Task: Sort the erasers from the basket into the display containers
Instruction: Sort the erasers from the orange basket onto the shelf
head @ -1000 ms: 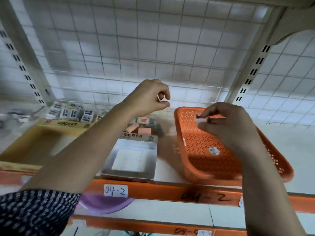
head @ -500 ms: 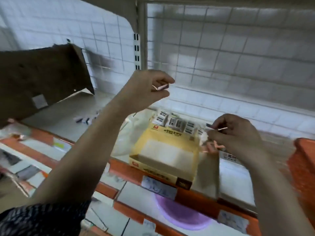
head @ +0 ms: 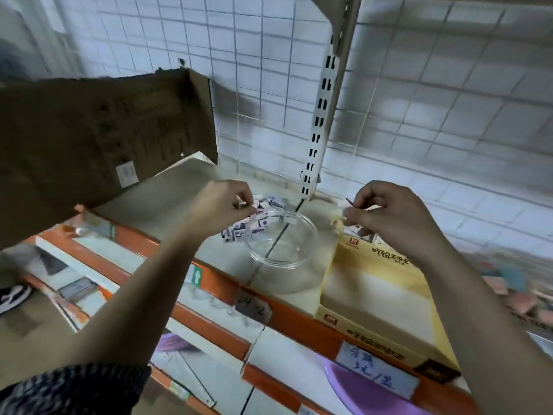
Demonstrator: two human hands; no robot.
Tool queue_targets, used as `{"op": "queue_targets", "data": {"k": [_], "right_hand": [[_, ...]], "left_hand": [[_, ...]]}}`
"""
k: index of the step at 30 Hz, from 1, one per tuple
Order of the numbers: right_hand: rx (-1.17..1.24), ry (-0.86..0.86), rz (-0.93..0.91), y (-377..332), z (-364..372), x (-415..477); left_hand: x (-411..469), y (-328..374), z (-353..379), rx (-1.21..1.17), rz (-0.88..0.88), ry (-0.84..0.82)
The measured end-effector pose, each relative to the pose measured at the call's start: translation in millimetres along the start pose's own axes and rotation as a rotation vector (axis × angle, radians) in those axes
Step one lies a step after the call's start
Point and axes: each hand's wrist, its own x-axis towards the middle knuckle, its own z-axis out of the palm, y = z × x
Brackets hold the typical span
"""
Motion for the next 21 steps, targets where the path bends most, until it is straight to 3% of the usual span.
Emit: {"op": "queue_targets", "data": {"k": [8,13,21], "right_hand": [[-0.099,-0.123,-0.108,-4,36,50],[-0.201,-0.205,-0.205,-5,69,85],[-0.442,-0.371,-0.323,-8,126,121]], "left_hand": [[-8,-20,20,-0.017,-0.049,0.153],[-31,-42,24,0.088,-0.254,0.381],[-41,-34,23,0.109,-0.307,0.423]]}}
